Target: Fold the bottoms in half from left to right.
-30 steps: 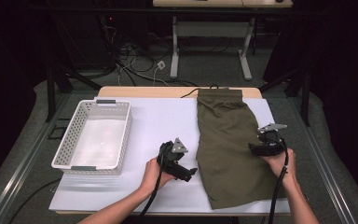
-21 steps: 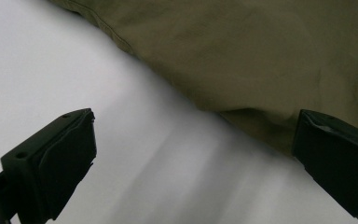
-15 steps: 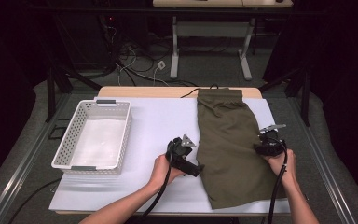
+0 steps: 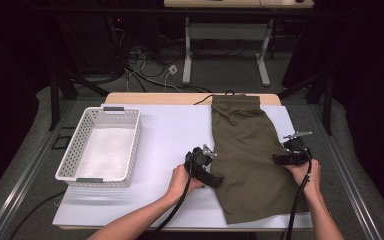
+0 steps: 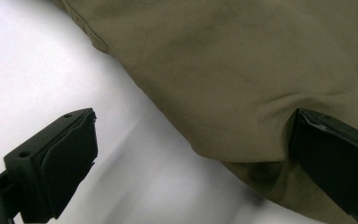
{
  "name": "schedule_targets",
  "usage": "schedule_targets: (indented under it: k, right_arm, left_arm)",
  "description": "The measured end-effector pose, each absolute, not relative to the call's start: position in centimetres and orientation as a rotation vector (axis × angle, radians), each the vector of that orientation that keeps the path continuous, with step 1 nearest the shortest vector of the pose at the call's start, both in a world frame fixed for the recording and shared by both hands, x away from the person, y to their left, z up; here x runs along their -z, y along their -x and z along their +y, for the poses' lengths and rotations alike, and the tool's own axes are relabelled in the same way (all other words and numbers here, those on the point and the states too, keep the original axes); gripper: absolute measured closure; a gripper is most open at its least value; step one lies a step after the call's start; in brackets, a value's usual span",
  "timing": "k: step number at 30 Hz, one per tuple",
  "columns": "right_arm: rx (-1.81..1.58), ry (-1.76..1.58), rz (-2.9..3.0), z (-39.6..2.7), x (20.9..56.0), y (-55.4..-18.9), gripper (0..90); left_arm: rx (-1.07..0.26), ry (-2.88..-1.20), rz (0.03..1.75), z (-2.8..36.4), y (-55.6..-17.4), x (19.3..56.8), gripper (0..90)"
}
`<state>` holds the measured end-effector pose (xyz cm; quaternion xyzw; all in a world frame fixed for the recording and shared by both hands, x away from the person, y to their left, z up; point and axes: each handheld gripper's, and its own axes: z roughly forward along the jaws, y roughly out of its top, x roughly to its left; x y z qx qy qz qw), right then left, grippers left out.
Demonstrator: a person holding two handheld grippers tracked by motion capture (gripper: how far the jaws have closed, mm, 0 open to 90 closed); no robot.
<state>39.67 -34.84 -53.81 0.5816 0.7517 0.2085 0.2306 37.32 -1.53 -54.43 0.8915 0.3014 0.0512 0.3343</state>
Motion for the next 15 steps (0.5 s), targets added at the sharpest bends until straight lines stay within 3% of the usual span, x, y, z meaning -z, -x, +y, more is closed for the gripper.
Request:
schedule_targets:
  k: [3,8,15]
  right_arm:
    - [-0.578,-1.628,2.083,-35.2,54.1,-39.8,29.3]
    - [-0.619,-1.671,2.108,-35.6,54.3,-40.0,38.6]
    - [-0.654,-1.691,2.122,-35.6,54.2,-39.9,48.2]
  left_arm:
    - [-0.114,-2.339,0.786,-1.9,-37.5,54.7,1.3]
    - [-0.084,-2.350,0.779,-2.5,-37.6,55.2,14.6]
    - [-0.109,-2.353,0.766,-3.0,-37.4,55.2,20.3]
